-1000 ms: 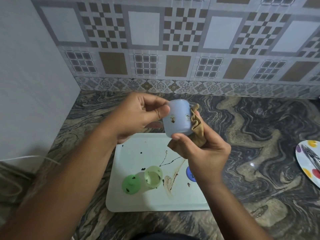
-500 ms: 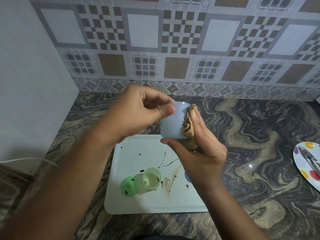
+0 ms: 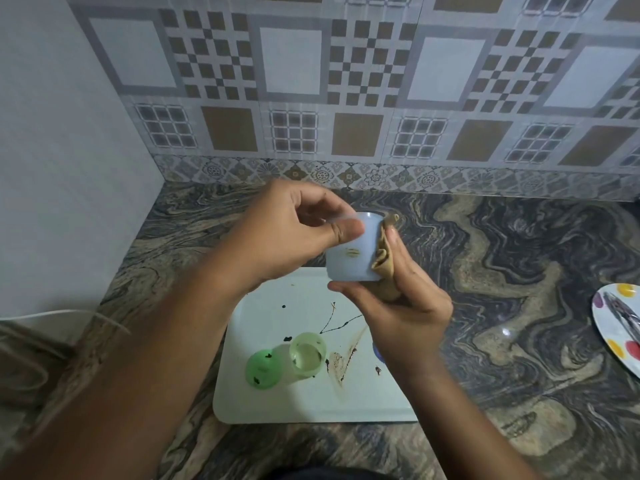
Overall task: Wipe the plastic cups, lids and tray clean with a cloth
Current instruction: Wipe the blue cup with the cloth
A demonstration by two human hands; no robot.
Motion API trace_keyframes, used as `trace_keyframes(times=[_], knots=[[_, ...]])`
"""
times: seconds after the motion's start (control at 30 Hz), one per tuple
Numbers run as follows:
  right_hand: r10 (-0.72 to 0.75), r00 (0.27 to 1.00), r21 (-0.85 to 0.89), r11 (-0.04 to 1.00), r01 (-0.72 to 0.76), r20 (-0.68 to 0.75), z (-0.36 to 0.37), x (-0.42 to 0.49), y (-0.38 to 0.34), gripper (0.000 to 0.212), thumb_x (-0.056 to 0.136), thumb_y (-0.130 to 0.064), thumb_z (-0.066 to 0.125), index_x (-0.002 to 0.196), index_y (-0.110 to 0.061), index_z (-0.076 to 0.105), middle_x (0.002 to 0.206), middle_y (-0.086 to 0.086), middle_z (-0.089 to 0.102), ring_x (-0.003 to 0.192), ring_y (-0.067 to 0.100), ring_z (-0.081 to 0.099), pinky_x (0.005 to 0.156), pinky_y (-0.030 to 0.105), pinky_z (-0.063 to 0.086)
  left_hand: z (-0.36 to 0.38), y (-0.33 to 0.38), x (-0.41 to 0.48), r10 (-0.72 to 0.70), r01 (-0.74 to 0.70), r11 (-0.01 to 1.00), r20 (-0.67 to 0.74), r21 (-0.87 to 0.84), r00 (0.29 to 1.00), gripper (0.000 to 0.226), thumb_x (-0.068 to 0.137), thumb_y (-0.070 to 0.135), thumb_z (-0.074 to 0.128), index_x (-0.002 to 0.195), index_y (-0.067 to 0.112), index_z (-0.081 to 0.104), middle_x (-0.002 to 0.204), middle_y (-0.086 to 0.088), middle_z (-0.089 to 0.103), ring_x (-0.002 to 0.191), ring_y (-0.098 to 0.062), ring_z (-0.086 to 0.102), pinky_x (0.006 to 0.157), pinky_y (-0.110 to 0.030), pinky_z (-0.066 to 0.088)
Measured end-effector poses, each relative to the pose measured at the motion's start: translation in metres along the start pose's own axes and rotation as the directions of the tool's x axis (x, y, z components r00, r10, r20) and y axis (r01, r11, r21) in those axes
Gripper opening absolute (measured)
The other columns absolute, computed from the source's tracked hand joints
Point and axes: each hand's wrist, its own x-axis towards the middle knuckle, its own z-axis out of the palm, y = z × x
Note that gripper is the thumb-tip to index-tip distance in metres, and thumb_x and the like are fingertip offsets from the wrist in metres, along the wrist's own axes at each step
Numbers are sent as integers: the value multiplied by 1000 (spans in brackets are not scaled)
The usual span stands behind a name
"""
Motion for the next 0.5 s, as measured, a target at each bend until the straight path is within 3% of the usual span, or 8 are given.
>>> trace_keyframes(times=[0.07, 0.13, 0.2, 0.27, 0.33, 0.43, 0.5], knots=[[165, 986, 164, 973, -160, -21, 1, -4, 4, 76, 68, -41, 95, 136, -38, 63, 132, 23, 66, 119, 49, 64, 86, 60, 60, 2, -1, -2, -17, 18, 997, 16, -74, 1000, 27, 79, 38, 73, 99, 21, 77, 94, 5, 78, 90, -10, 73, 81, -32, 59], [257, 966, 255, 935, -245, -12, 1, -4, 3, 76, 66, -45, 95, 134, -42, 63, 132, 28, 65, 122, 51, 62, 85, 62, 59, 3, -3, -3, -43, 47, 990, 37, -133, 998, 29, 77, 33, 70, 101, 19, 76, 97, 5, 78, 94, -8, 72, 84, -30, 58], [173, 984, 150, 975, -166, -34, -1, -1, 2, 75, 70, -42, 94, 136, -29, 64, 133, 25, 64, 123, 45, 63, 90, 60, 58, 3, -5, -1, -57, 59, 984, 22, -166, 998, 23, 73, 30, 72, 93, 20, 76, 89, 6, 78, 87, -8, 72, 76, -29, 59], [-25, 1000, -61, 998, 25, 10, -4, 3, 0, 71, 75, -32, 93, 134, -6, 62, 136, 24, 61, 128, 30, 63, 95, 46, 60, 4, -3, 0, -60, 59, 987, 2, -151, 998, 17, 69, 30, 73, 85, 23, 75, 80, 7, 76, 79, -9, 71, 68, -29, 60], [-149, 986, -194, 968, 161, 73, -6, 7, -2, 69, 75, -26, 94, 128, 3, 61, 137, 29, 58, 130, 20, 62, 90, 35, 62, 5, -1, 0, -30, 29, 997, -5, -66, 1000, 16, 70, 34, 75, 83, 26, 76, 81, 6, 76, 80, -16, 72, 73, -39, 62], [-153, 987, -204, 966, 161, 53, -7, 7, -4, 72, 73, -23, 95, 129, 4, 58, 135, 30, 59, 134, 16, 58, 98, 24, 56, 6, 1, -3, -8, 9, 998, 2, -61, 1000, 23, 77, 36, 73, 92, 19, 77, 89, 2, 77, 91, -22, 73, 85, -49, 59], [-91, 996, -122, 988, 92, 15, -8, 6, -4, 75, 72, -22, 93, 131, 6, 55, 135, 23, 60, 132, 24, 60, 104, 24, 51, 5, -1, -4, -36, 39, 990, 25, -136, 999, 31, 82, 36, 68, 104, 15, 76, 100, -2, 77, 101, -26, 71, 88, -54, 57]])
